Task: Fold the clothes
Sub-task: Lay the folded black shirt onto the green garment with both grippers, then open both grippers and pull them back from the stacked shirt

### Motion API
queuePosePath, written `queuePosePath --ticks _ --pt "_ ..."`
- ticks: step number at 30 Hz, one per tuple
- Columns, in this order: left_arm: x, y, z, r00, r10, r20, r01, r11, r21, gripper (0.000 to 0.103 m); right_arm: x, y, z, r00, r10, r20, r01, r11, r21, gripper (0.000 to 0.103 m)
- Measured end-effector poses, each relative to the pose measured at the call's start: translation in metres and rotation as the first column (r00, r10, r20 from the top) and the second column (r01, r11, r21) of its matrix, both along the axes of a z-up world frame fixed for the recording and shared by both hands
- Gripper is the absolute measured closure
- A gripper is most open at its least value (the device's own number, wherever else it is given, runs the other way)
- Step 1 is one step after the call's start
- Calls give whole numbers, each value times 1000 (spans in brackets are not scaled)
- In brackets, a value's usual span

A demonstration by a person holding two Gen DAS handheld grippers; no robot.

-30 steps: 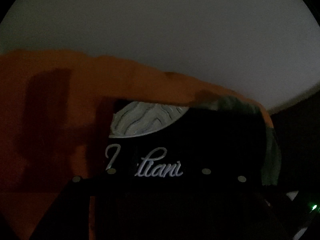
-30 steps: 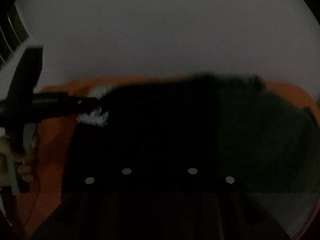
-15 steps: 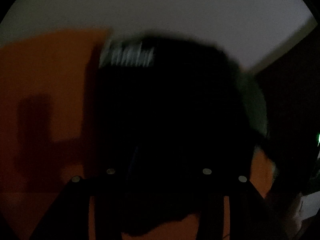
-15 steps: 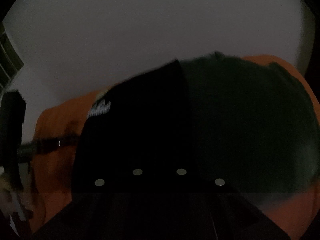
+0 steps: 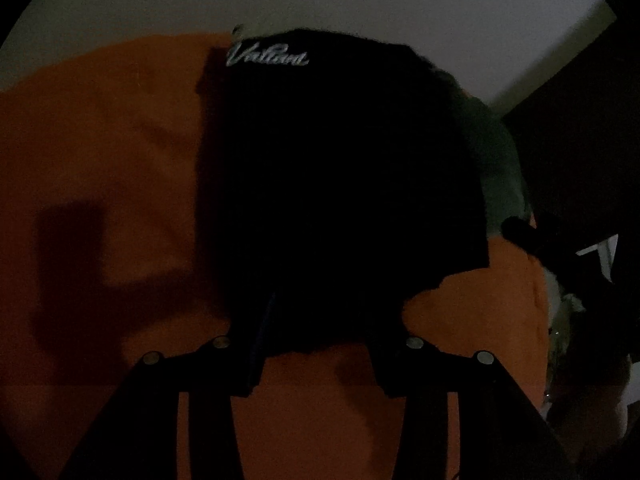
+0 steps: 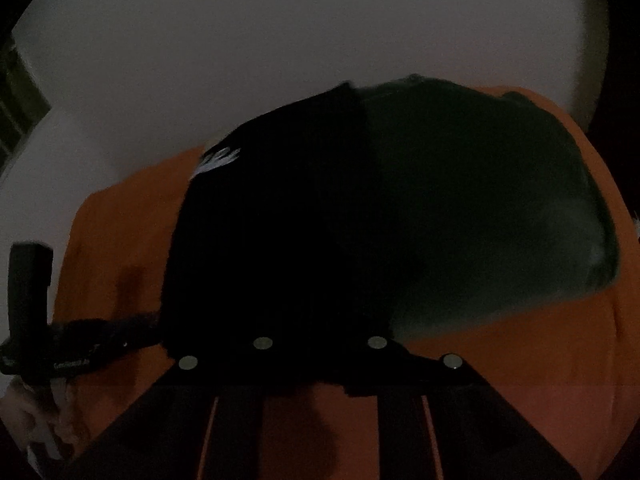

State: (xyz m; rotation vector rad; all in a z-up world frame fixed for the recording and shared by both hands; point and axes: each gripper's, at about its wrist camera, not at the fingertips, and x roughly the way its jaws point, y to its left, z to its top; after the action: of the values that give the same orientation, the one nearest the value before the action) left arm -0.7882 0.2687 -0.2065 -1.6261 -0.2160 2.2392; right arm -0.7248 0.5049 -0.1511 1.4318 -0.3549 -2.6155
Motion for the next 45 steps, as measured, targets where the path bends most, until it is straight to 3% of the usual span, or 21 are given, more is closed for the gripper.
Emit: queuePosePath --ticks 2,6,9,12,13,14,15,17,23,27,33,37,43,45 --pt "6 6 9 1000 6 -19 -7 1000 -12 57 10 -17 7 1000 7 12 -7 999 31 90" --pt "27 14 19 998 47 -52 -50 997 -63 44 27 -44 23 1000 9 23 -11 996 85 90" --pt "45 -5 43 994 75 -79 -83 992 -99 41 37 -63 39 1000 8 23 -11 994 113 89" --pt "68 -20 57 988 136 -67 -144 981 -131 30 54 -80 59 1000 9 22 -12 989 146 88" --pt "76 -25 62 986 156 -64 -164 976 -141 30 60 -86 67 1000 5 20 -9 986 164 78" --pt "81 -32 69 985 164 -52 -169 976 -136 30 67 -92 76 1000 -1 14 -1 987 162 60" --pt "86 -39 77 985 170 -40 -174 976 -130 30 74 -99 84 1000 -8 7 7 987 158 54" --pt "99 -50 97 983 181 -30 -183 978 -101 30 88 -111 101 1000 -22 -6 22 988 150 52" --pt "163 -59 169 995 67 -69 -78 983 -166 30 141 -141 170 998 -55 -34 61 983 174 52" --pt "219 -59 207 990 51 -132 -75 981 -181 30 191 -152 202 996 -83 -42 88 988 125 52" --pt "251 -53 205 980 56 -189 -96 973 -211 28 272 -150 233 994 -81 -69 86 994 72 52" --pt "273 -48 203 972 58 -227 -111 967 -230 26 298 -140 239 994 -66 -83 71 996 56 52" --pt "305 -42 200 957 59 -284 -135 957 -258 26 295 -140 202 996 -23 -84 32 994 109 51" --pt "306 -51 179 960 84 -266 -150 960 -237 26 292 -143 183 997 -4 -80 14 992 124 51"
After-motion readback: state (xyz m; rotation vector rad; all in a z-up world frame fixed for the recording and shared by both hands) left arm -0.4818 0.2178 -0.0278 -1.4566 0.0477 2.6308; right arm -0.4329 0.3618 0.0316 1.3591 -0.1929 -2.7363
